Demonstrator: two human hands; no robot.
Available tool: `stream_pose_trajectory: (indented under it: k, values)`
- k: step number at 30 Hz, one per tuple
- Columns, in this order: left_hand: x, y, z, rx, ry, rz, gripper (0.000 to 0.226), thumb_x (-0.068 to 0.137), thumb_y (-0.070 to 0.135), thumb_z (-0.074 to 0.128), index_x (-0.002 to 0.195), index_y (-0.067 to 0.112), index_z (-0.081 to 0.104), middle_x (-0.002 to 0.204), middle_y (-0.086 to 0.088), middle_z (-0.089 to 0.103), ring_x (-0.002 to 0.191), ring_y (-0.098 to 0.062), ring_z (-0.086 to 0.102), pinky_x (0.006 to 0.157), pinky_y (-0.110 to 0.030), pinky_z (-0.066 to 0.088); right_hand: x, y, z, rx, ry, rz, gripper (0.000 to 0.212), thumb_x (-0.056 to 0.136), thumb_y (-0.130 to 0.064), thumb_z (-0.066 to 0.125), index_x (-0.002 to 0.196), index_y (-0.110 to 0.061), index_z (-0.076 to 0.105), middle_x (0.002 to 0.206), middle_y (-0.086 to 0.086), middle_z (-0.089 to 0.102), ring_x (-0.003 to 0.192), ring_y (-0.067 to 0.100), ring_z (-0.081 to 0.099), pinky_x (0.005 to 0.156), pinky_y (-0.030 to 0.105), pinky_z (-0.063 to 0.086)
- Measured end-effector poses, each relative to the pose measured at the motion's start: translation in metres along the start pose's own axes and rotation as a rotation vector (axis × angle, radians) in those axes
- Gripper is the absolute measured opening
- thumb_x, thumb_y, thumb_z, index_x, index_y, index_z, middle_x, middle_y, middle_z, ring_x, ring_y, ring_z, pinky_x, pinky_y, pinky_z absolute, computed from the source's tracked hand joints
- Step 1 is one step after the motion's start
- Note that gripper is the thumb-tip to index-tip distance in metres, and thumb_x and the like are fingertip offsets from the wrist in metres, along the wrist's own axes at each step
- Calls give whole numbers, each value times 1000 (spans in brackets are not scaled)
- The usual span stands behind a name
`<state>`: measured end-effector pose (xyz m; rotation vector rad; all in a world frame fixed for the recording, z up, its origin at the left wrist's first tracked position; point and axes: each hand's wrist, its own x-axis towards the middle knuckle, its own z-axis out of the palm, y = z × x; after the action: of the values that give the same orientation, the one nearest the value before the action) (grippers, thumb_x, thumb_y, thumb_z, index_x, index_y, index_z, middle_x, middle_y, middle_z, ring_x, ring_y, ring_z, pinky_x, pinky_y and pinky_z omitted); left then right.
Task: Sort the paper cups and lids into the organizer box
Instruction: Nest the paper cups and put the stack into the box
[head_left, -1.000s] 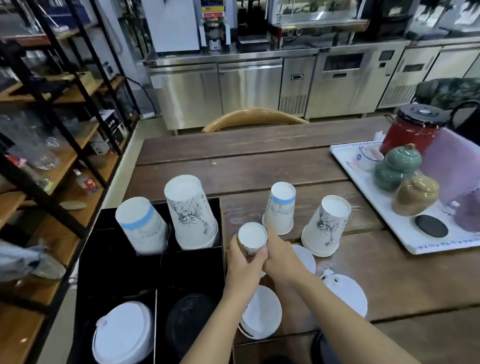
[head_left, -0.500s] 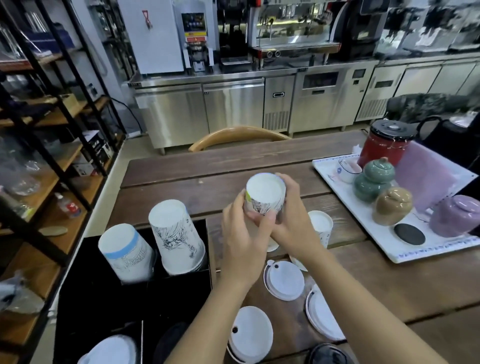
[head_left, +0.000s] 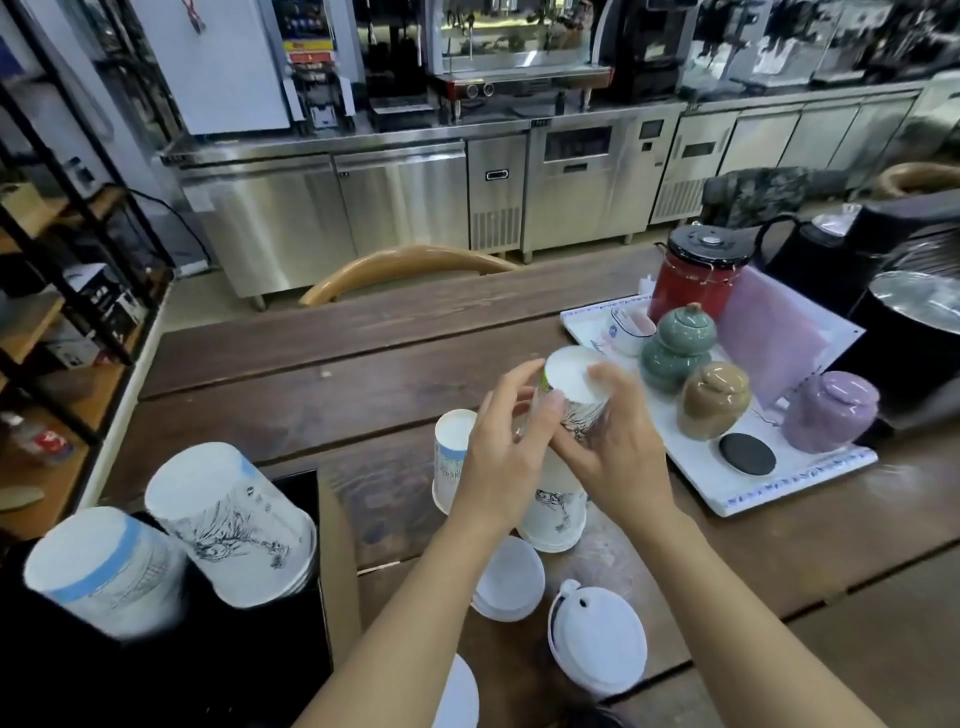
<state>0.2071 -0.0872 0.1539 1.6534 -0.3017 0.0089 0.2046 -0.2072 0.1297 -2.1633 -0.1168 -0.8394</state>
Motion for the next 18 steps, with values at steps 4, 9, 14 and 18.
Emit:
stream_pose_trajectory:
  k: [4, 9, 14, 18]
  values:
    - [1, -35, 6, 22, -77, -144, 45, 73, 59, 51, 114, 40, 56, 118, 3, 62, 115, -11, 55, 104, -38, 43, -23, 27, 13, -62, -96, 110, 55, 71, -54, 54, 110, -22, 31, 107, 16, 61, 83, 32, 62, 67, 28, 44]
    - [-5, -71, 4, 275, -331, -308, 60, 71, 62, 54, 127, 39, 47, 127, 12, 57, 123, -9, 49, 106, -42, 41, -53, 53, 17, -39, -355, 121, 53, 72, -53, 50, 115, -28, 33, 112, 10, 53, 93, 18, 52, 70, 37, 51]
    - [-2, -78, -2, 297, -274, -388, 55, 82, 53, 56, 129, 23, 48, 124, 12, 49, 118, -7, 44, 104, -29, 35, -52, 72, 9, 116, -370, 200, 83, 65, -50, 71, 132, -39, 23, 139, -15, 26, 137, 21, 30, 104, 35, 34]
    - [3, -69, 1, -52, -121, -513, 41, 93, 39, 47, 131, 24, 43, 120, 11, 46, 114, -5, 42, 95, -26, 30, -59, 83, 13, 254, -465, 540, 113, 62, -26, 86, 142, -36, 7, 148, -10, 25, 138, 10, 28, 108, 29, 28]
